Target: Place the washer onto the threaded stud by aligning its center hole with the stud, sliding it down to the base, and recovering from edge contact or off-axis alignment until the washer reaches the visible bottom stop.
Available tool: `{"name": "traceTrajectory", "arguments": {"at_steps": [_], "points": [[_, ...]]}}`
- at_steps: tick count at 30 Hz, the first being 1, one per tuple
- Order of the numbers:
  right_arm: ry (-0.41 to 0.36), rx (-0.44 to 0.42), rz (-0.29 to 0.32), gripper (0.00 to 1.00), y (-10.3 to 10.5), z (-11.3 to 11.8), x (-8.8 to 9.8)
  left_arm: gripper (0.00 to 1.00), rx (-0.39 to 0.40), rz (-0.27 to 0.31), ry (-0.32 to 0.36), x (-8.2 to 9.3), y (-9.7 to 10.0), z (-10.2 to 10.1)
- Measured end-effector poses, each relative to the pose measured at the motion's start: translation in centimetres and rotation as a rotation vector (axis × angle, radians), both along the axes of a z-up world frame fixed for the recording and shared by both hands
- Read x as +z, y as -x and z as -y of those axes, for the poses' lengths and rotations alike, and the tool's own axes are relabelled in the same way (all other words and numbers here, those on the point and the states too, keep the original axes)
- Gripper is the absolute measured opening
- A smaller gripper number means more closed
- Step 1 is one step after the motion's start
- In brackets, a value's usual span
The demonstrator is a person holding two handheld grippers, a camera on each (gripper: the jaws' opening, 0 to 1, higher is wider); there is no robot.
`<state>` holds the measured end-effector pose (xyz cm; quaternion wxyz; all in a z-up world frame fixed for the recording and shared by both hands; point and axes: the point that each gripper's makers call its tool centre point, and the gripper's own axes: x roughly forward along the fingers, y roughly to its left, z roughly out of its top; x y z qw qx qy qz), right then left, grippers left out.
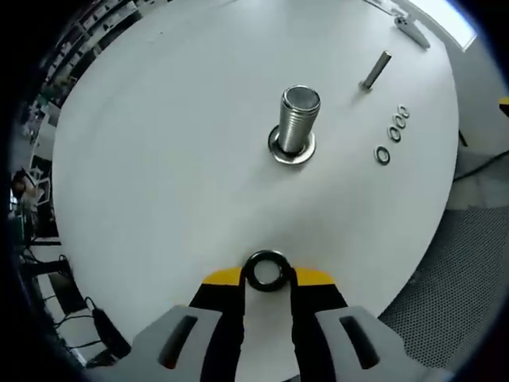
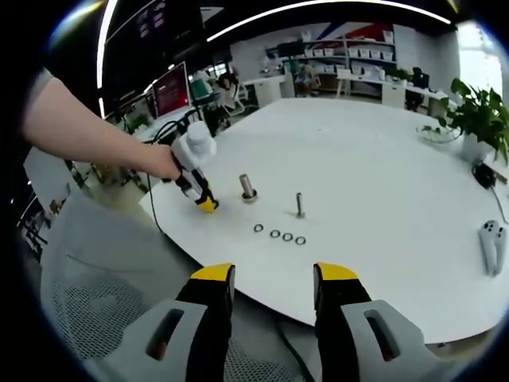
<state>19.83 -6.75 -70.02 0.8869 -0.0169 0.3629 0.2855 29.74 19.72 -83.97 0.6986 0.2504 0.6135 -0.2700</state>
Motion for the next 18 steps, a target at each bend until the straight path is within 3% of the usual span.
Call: {"name": "traceTrajectory", "arguments": {"at_steps": [8,13,18], "points": [[-0.003,-0.002,0.001,0.42,-0.1,0.0,0.0,0.18,-0.012,0.018,-0.008,0.5,0.6,0.5],[-0.001,0.003,-0.002,0.42,0.0,0.0,0.0,0.18,-0.013,0.020,0.023,0.6,0.3,0.8],[0.000,0.004,-0.004,0.42,0.0,0.0,-0.1,0.18,-0.029,0.056,0.065,2.2,-0.7,1.7]]}}
